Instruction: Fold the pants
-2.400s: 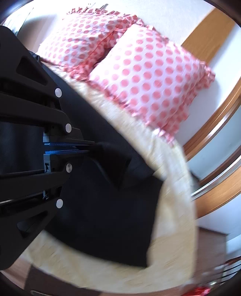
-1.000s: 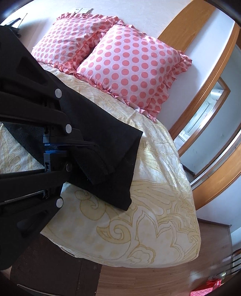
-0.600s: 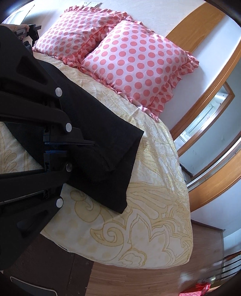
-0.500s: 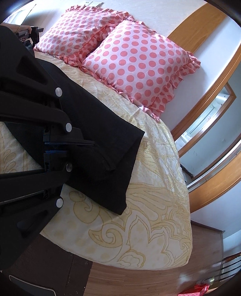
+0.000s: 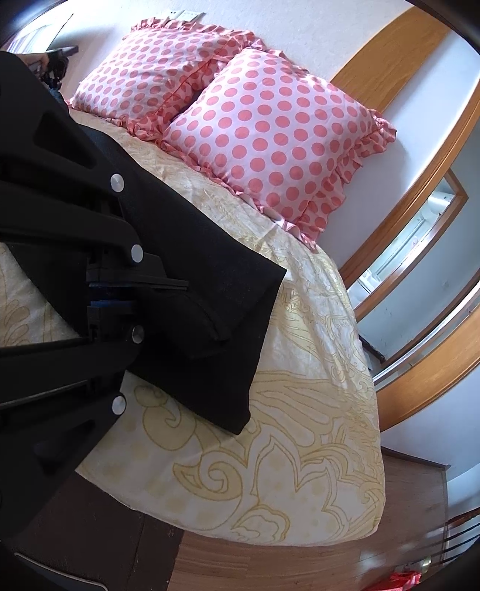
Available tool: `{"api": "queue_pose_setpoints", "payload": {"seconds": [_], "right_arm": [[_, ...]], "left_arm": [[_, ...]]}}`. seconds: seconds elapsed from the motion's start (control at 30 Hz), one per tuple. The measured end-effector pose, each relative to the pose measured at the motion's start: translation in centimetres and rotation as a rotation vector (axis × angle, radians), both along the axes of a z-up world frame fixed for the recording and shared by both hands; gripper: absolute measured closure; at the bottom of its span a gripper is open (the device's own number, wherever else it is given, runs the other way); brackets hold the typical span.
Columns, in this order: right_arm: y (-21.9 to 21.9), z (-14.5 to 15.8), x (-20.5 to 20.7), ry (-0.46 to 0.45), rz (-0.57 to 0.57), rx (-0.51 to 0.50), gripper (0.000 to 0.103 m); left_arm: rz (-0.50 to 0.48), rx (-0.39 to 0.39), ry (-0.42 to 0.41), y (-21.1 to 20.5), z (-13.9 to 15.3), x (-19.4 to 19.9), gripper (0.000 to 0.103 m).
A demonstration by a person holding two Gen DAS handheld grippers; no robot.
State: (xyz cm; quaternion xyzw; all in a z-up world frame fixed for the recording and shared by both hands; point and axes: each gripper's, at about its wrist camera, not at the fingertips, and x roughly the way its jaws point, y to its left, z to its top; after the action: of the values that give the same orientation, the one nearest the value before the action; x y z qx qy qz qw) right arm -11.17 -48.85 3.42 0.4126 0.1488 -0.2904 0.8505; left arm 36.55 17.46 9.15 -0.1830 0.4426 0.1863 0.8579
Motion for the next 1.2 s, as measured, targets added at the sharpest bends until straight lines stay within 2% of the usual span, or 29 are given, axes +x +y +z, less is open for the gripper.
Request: {"api": "queue_pose_setpoints", "payload": {"seconds": [0.1,0.2,0.23,0.37,0.47,0.53,0.63,0.73,0.83,0.87,0.9,0.93,0.97,1.07,1.2], "right_arm": [[-0.1,0.0,-0.1,-0.010,0.004,0.006,0.100],[-0.1,0.0,-0.2,-0.013,0.009,0.014,0.100],[-0.2,0.0,-0.2,-0.013,0.011,0.017,0.100],[-0.2,0.0,-0.1,-0.003,0.012,0.009,0.100],[0.1,0.0,0.0,0.014,0.008,-0.004,0.100],[0.1,0.0,0.1,0.022,0.007,-0.006,0.100],[0.1,0.1,0.2,0.027,0.001,0.003,0.100],[-0.2,0.0,0.1,0.023,0.001,0.024,0.100],[-0.4,0.0,-0.1,0.009,0.001,0.048,0.100],[-0.4,0.0,-0.2,0.004,0.001,0.056,0.100],[-0.4,-0.1,-0.3,-0.002,-0.001,0.065,0.100],[-0.4,-0.1,-0.4,-0.002,-0.002,0.068,0.100],[-0.4,-0.1,-0.4,0.000,-0.003,0.068,0.100],[-0.3,-0.1,-0.4,0.006,-0.007,0.068,0.100],[-0.3,-0.1,-0.3,0.013,-0.005,0.067,0.100]], "left_arm": [[-0.032,-0.045,-0.144,1.5,2.4,-6.9,0.099],[-0.040,-0.074,-0.251,2.0,4.0,-13.8,0.099],[-0.038,-0.069,-0.299,2.3,4.5,-17.6,0.099],[-0.005,-0.032,-0.421,3.2,4.1,-27.8,0.099],[0.060,-0.035,-0.455,4.1,2.1,-33.7,0.099],[0.103,-0.047,-0.420,4.8,-0.3,-35.3,0.099],[0.130,-0.147,-0.353,6.5,-4.5,-36.4,0.099],[0.132,-0.137,-0.359,6.6,-6.0,-37.5,0.099],[0.134,-0.165,-0.387,6.4,-5.8,-38.3,0.092],[0.135,-0.157,-0.397,6.4,-5.3,-38.8,0.083],[0.135,-0.144,-0.409,6.4,-4.9,-39.1,0.070],[0.141,-0.104,-0.429,6.1,-4.2,-39.7,0.062],[0.147,-0.050,-0.447,5.7,-3.4,-40.2,0.048],[0.103,0.020,-0.477,4.9,-1.6,-40.5,0.032],[0.007,0.050,-0.464,4.2,-0.7,-38.7,0.022]]}}
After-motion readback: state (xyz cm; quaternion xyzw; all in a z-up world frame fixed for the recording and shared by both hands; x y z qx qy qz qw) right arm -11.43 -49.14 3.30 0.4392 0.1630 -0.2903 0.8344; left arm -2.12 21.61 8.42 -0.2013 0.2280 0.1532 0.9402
